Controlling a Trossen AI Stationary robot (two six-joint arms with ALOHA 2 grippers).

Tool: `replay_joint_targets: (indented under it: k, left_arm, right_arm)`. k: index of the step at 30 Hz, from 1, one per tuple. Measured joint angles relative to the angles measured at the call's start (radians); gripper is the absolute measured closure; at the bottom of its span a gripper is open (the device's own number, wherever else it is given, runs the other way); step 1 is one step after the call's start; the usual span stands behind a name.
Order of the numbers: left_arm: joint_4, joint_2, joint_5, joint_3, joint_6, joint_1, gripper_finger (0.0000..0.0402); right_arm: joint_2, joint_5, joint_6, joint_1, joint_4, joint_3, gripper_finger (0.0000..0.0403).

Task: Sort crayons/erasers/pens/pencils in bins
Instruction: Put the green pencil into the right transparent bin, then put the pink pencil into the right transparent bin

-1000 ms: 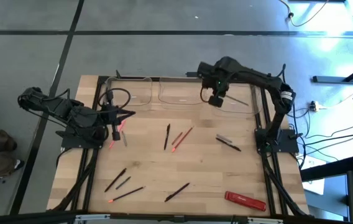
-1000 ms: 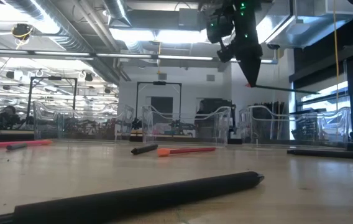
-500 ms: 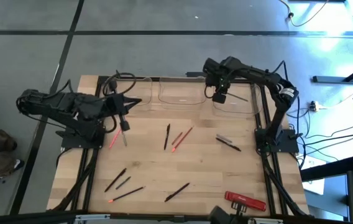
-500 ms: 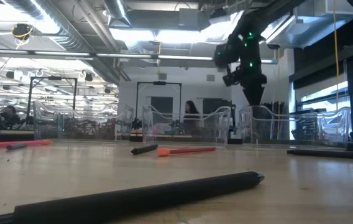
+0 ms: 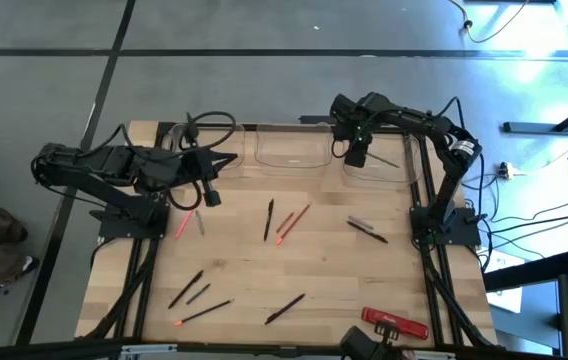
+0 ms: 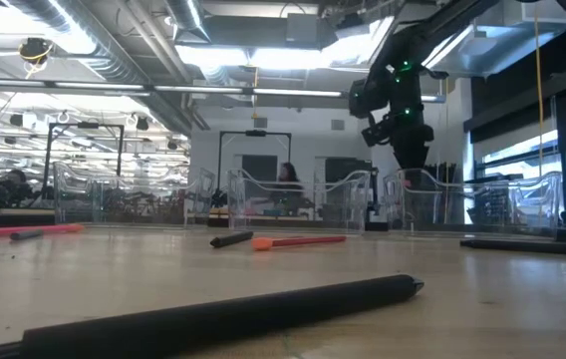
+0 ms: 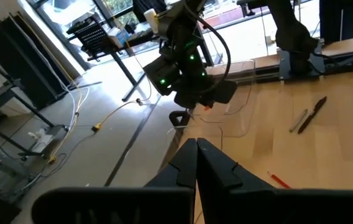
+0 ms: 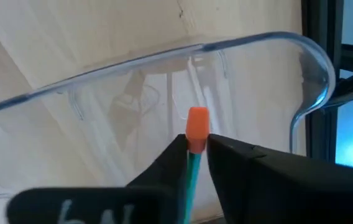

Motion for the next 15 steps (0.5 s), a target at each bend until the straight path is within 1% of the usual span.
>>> replay_joint_targets:
  k: [5, 7, 11, 13, 15]
  left_arm:
    - [0.000, -0.001, 0.004, 0.000, -0.079, 0.000, 0.0401]
    - [0.001, -0.001, 0.003, 0.000, -0.103, -0.001, 0.0401]
    - [0.001, -0.001, 0.004, 0.000, -0.108, -0.005, 0.0401]
    - [0.001, -0.001, 0.009, 0.000, -0.110, -0.005, 0.0401]
    - [0.002, -0.001, 0.036, 0.000, -0.134, -0.005, 0.0401]
  right_arm:
    - [0.000, 0.002, 0.001, -0.002, 0.000, 0.000, 0.0279]
    - [0.000, 0.003, 0.027, -0.002, -0.002, 0.004, 0.0263]
    - [0.000, 0.003, 0.078, -0.002, -0.033, 0.063, 0.0249]
    - [0.000, 0.002, 0.079, -0.002, -0.062, 0.114, 0.0247]
    - [0.000, -0.019, 0.080, 0.001, -0.103, 0.180, 0.0247]
